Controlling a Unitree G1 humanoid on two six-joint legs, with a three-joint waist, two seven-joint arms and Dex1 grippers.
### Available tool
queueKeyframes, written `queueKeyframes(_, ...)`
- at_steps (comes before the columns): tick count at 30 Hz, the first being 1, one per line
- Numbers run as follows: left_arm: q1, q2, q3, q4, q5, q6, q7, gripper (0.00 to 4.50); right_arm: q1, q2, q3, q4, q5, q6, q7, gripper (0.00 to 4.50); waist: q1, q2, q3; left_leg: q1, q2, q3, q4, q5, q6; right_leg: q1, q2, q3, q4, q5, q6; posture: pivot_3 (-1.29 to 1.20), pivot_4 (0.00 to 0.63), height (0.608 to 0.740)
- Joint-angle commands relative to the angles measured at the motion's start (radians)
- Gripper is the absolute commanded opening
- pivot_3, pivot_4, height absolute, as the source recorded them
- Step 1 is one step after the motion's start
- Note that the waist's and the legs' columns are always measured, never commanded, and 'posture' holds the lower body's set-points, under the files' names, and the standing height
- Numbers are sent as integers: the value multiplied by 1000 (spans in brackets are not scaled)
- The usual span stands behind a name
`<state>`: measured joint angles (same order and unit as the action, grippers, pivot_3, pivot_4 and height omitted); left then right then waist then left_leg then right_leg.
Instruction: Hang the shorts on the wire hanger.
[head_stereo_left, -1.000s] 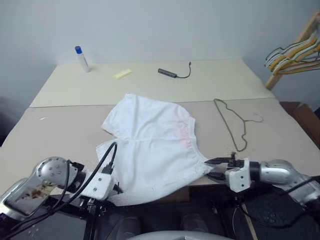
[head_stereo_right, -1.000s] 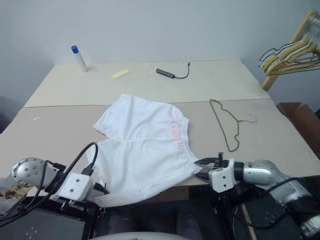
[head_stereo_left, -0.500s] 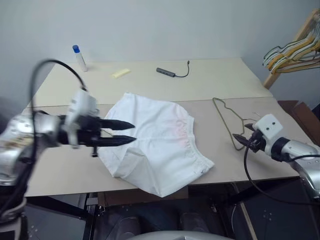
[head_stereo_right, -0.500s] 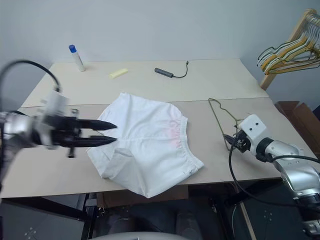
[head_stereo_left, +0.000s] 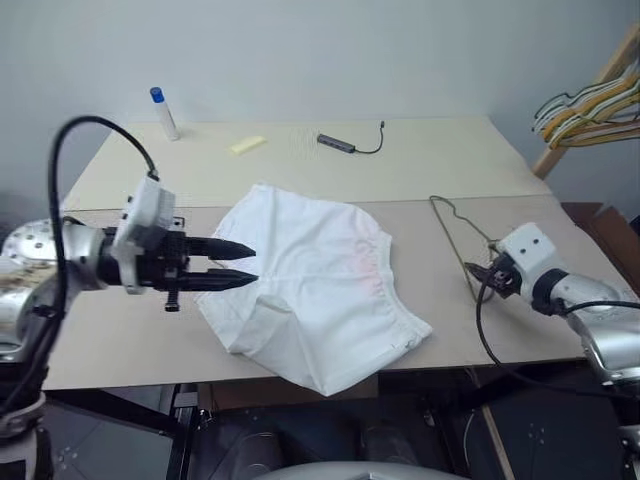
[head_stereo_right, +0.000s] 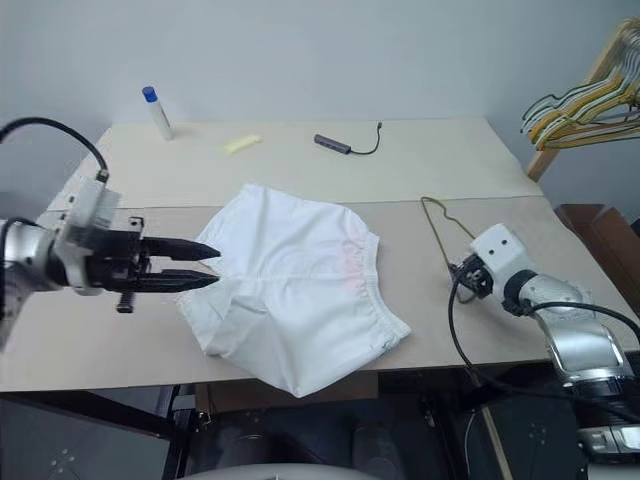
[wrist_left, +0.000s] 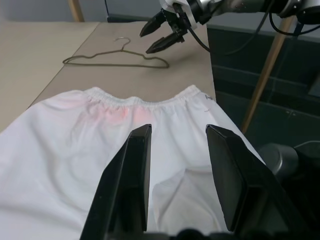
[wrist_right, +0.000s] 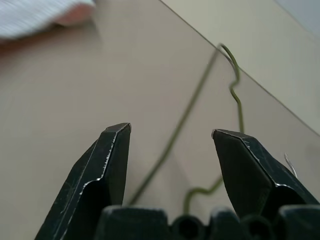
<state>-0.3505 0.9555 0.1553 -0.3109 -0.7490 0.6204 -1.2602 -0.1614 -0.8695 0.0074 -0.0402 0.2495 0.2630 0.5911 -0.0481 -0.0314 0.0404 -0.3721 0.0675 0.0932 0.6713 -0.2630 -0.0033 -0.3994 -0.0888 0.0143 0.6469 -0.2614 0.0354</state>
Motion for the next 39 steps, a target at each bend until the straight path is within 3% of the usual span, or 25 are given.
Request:
queueKeyframes(1,-95,-15,10,33,-20,24,38,1874,-10,46,28,-206,33,-31,74,3128,-4,0,0,-2,0,0,1,0,0,-2,0,0,1,0,0,-44,0,740)
queueKeyframes(4,-148,-14,-13,75,-2,21,6,1874,-38,114,112,-275,5,-18,108,2519,-11,0,0,-3,1,-1,4,0,0,-2,1,0,2,1,1,-43,0,740)
queueKeyframes(11,-178,-18,-65,133,60,-44,-72,1874,-139,267,339,-241,-154,-25,136,123,-15,-1,-1,-8,0,-2,7,0,0,-4,1,-2,1,1,1,-49,0,740)
queueKeyframes(12,-179,-21,-69,134,62,-47,-74,1874,-158,291,375,-231,-180,-20,138,21,-17,-1,-1,-9,0,-2,7,0,0,-5,1,-2,1,1,0,-47,0,740)
queueKeyframes(20,-178,-40,-109,144,108,-93,-94,1874,-224,377,556,-239,-293,-15,228,21,-19,-1,-1,-11,0,-4,8,0,0,-5,1,-3,1,1,0,-35,0,740)
queueKeyframes(26,-161,-44,-167,155,159,-138,-150,1874,-230,372,540,-266,-188,-174,382,21,-17,-1,0,-11,0,-4,8,0,0,-5,1,-4,1,1,0,-32,28,740)
queueKeyframes(30,-143,-42,-185,150,165,-138,-187,1874,-218,360,540,-303,-101,-213,487,21,-13,-1,12,-9,1,-4,8,0,0,-4,1,-4,1,1,0,-37,91,740)
queueKeyframes(34,-128,-38,-204,139,158,-121,-222,1874,-215,333,549,-341,-73,-202,553,21,2,-2,49,-6,1,-4,8,0,0,-3,2,-3,2,2,-1,-43,160,740)
queueKeyframes(39,-114,-34,-201,118,147,-106,-230,1874,-218,286,469,-318,-82,-185,538,21,18,-2,84,-11,1,-4,8,0,0,-7,2,-2,2,2,-2,-50,176,740)
